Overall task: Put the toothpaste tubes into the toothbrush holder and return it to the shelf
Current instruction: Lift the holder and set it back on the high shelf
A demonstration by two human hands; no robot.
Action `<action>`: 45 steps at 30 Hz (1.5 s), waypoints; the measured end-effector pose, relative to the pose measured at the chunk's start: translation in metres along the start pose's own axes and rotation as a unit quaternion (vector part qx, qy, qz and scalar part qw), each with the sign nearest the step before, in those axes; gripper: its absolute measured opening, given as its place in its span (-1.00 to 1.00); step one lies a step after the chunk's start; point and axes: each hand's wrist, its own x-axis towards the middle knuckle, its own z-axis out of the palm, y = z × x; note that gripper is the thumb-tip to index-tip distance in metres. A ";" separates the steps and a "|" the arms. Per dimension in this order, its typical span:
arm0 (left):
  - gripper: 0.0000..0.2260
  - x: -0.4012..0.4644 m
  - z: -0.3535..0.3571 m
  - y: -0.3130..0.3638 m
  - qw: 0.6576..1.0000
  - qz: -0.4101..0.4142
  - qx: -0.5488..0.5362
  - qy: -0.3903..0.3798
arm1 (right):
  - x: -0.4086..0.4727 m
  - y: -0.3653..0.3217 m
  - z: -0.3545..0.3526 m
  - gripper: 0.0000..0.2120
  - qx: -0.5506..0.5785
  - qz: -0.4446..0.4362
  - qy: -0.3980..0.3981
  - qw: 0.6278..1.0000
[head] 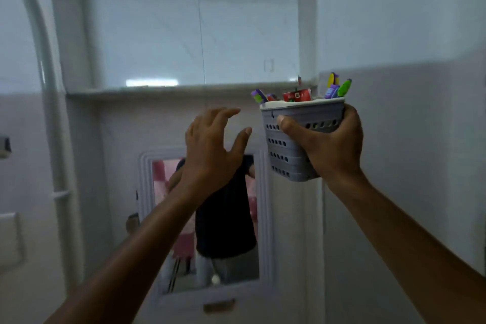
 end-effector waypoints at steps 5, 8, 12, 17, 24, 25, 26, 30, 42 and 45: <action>-0.58 0.090 0.005 -0.008 0.993 0.015 0.082 0.080 | 0.052 -0.038 0.010 0.13 -0.006 -0.030 0.025 0.999; -0.54 0.120 0.018 -0.026 0.992 0.010 0.119 0.039 | 0.075 -0.059 0.015 0.12 -0.010 -0.043 0.033 0.998; -0.48 0.116 0.041 -0.056 0.987 -0.017 0.157 -0.009 | 0.101 -0.078 0.028 0.08 -0.013 -0.066 0.030 0.997; -0.54 0.114 0.051 -0.056 0.981 -0.022 0.185 0.054 | 0.130 -0.091 0.054 0.04 -0.021 -0.072 0.035 0.997; -0.51 0.116 0.045 -0.059 0.981 -0.009 0.188 0.038 | 0.151 -0.066 0.096 0.29 -0.067 -0.026 -0.025 0.997; -0.51 0.116 0.046 -0.059 0.981 -0.009 0.190 0.039 | 0.152 -0.060 0.100 0.35 -0.093 -0.016 -0.062 0.994; -0.51 0.116 0.046 -0.059 0.981 -0.009 0.192 0.041 | 0.152 -0.054 0.103 0.35 -0.121 -0.016 -0.097 0.988; -0.53 0.115 0.049 -0.058 0.979 -0.009 0.196 0.050 | 0.147 -0.035 0.104 0.09 -0.245 -0.059 -0.200 0.947; -0.55 0.116 0.049 -0.057 0.982 -0.013 0.180 0.054 | 0.140 -0.009 0.105 -0.11 -0.354 -0.080 -0.280 0.888; -0.56 0.112 0.042 -0.056 0.986 -0.009 0.166 0.026 | 0.130 -0.007 0.100 -0.09 -0.353 -0.112 -0.254 0.893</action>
